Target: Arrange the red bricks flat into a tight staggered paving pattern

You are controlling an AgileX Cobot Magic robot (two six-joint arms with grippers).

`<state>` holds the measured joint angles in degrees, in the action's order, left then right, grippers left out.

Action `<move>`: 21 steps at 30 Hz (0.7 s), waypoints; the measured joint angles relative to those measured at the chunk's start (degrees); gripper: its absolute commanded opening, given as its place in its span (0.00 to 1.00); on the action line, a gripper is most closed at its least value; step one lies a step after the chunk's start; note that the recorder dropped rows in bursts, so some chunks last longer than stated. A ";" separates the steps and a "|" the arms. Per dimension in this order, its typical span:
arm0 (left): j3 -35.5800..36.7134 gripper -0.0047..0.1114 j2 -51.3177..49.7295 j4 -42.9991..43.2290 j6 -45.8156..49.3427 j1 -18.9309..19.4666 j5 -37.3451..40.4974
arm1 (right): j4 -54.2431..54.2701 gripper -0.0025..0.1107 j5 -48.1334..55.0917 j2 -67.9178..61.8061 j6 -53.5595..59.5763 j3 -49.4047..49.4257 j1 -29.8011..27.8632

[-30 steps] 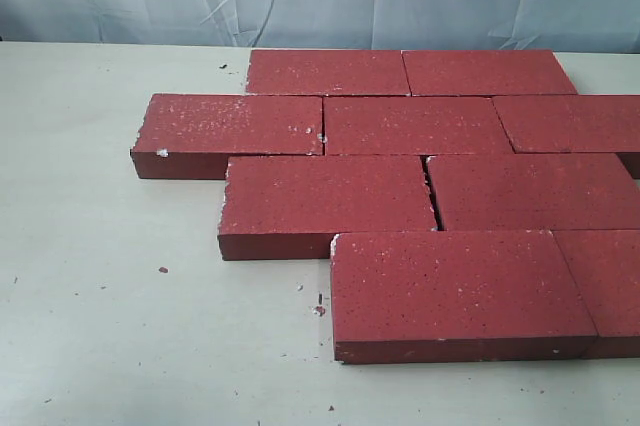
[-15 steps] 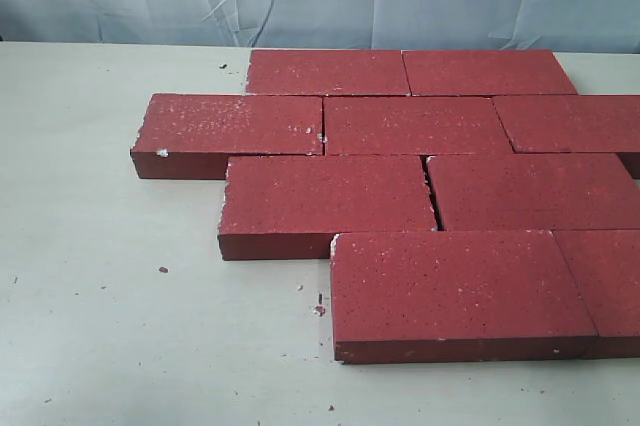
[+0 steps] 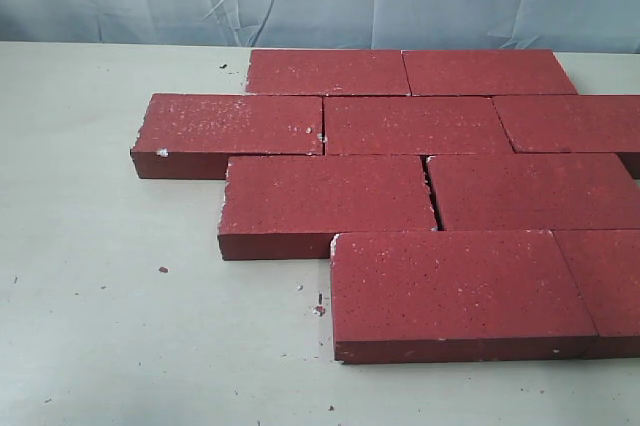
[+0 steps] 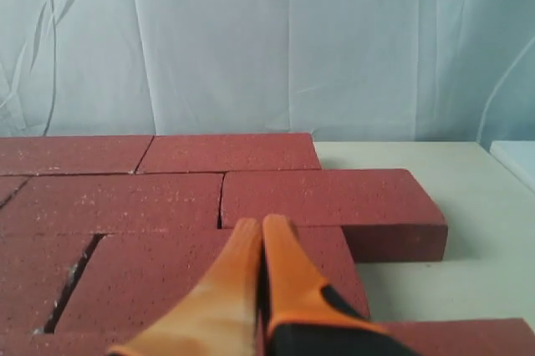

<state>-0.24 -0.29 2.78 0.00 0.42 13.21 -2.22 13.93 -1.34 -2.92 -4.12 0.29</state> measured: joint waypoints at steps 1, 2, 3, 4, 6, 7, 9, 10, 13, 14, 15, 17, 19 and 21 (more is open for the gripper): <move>0.00 0.04 0.00 0.00 0.00 0.00 0.00 | 0.07 0.01 0.00 0.50 0.00 0.90 0.00; 0.00 0.04 0.00 0.00 0.00 0.00 0.00 | 0.21 0.01 0.00 0.78 -0.11 2.16 0.00; 0.00 0.04 0.00 0.00 0.00 0.00 0.00 | 0.49 0.01 0.00 0.87 -0.11 2.87 0.00; 0.00 0.04 0.00 0.00 0.00 0.00 0.00 | 0.68 0.01 0.00 0.87 -0.11 3.39 0.00; 0.00 0.04 0.00 0.00 0.00 0.00 0.00 | 1.05 0.01 0.00 0.87 -0.11 3.83 0.00; 0.00 0.04 0.00 0.00 0.00 0.00 0.00 | 1.18 0.01 0.44 0.87 -0.11 3.83 0.00; 0.00 0.04 0.00 0.00 0.00 0.00 0.00 | 1.29 0.01 0.56 0.87 -0.11 3.83 0.00; 0.00 0.04 0.00 0.00 0.00 0.00 0.00 | 1.29 0.01 1.03 0.87 -0.11 3.83 0.00; 0.00 0.04 0.00 0.00 0.00 0.00 0.00 | 1.29 0.01 2.23 0.87 -0.11 3.96 0.00; 0.00 0.04 0.00 0.00 0.00 0.00 0.00 | 1.29 0.01 2.37 0.87 -0.11 3.96 0.00; 0.00 0.04 0.00 0.00 0.00 0.00 0.00 | 1.29 0.01 3.21 0.87 -0.11 4.05 0.00; 0.00 0.04 0.00 0.00 0.00 0.00 0.00 | 1.29 0.01 3.73 0.87 -0.11 4.05 0.00; 0.00 0.04 0.00 0.00 0.00 0.00 0.00 | 1.29 0.01 3.86 0.87 -0.11 4.05 0.00; 0.00 0.04 0.00 0.00 0.00 0.00 0.00 | 1.29 0.01 3.86 0.87 -0.11 4.05 0.00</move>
<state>-0.24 -0.29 2.78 0.00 0.42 13.21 -0.92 17.78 -0.47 -3.03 -0.07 0.29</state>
